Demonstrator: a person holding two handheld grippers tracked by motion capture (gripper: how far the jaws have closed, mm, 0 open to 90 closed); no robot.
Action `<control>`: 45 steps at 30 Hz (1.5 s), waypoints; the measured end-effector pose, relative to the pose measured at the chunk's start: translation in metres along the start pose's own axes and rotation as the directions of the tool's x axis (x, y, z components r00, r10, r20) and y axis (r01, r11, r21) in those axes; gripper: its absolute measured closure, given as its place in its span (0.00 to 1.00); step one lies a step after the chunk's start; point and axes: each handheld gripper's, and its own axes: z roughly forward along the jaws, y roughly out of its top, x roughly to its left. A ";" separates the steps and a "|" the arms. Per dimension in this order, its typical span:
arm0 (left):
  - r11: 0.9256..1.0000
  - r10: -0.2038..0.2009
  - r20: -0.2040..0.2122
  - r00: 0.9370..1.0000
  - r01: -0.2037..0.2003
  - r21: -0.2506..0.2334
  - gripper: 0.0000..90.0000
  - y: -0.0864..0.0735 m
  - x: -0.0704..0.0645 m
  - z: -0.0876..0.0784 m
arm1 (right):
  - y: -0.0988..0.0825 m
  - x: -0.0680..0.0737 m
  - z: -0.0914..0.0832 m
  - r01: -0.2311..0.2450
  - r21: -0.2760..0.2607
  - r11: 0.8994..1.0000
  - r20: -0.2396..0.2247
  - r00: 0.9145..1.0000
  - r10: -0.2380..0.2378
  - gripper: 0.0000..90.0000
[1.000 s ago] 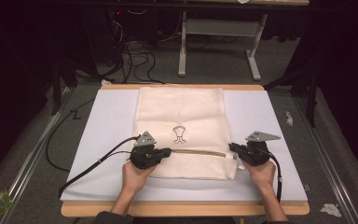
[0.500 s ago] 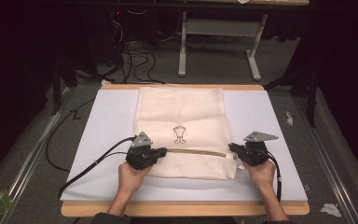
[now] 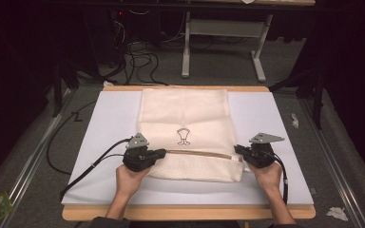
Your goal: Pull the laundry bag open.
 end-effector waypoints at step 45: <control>0.994 -0.071 -0.092 0.993 0.062 -0.091 0.97 -0.028 0.024 -0.049 | 0.001 0.002 -0.002 0.012 0.019 1.000 0.026 1.000 -0.013 0.99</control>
